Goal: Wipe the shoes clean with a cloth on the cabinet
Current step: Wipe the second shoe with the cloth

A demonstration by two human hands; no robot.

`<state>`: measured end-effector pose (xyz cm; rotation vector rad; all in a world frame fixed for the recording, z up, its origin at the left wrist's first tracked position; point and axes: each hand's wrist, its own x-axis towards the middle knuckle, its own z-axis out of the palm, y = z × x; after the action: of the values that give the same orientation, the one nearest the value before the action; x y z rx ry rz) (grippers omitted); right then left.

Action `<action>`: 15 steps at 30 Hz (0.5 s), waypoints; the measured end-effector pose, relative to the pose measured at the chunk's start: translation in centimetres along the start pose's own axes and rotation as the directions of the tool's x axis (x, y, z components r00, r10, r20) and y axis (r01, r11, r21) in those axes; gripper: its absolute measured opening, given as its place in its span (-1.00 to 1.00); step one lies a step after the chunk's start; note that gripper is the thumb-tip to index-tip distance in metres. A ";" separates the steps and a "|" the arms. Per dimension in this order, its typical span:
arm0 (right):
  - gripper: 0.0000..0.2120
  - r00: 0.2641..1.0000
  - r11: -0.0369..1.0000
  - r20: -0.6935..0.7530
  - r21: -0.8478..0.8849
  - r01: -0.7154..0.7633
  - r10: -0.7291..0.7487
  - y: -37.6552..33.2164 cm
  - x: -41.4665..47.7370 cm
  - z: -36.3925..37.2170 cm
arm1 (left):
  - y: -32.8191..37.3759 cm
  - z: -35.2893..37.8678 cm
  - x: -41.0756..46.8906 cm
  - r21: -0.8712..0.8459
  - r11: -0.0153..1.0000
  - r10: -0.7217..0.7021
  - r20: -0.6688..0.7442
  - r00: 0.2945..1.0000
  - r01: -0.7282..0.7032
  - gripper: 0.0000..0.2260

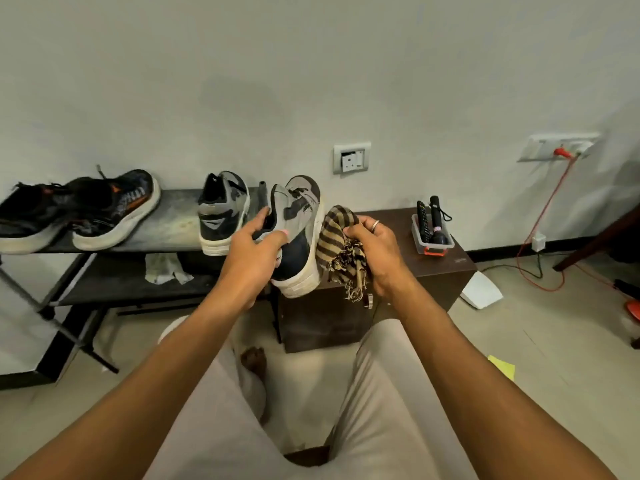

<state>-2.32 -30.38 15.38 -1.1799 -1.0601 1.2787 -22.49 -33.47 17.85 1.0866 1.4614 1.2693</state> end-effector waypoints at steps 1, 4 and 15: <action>-0.82 1.000 1.000 0.019 0.006 0.011 -0.011 -0.6 -0.1 0.7 | 0.7 -0.8 -0.4 -0.011 1.000 -0.001 -0.008 1.000 0.001 -0.41; -0.86 0.995 0.998 0.100 0.065 0.014 -0.020 -2.2 -1.4 3.9 | 2.7 -4.3 -2.0 -0.064 0.997 0.031 -0.091 0.995 -0.037 -0.46; -0.81 0.967 0.992 0.251 0.128 0.009 -0.041 -3.3 -0.9 11.4 | 5.3 -15.1 0.0 0.001 0.995 0.099 -0.290 0.952 -0.103 -0.49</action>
<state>-13.25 -30.54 20.05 -0.9218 -1.1553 1.4820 -36.90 -36.24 24.33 1.0072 1.6257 1.5620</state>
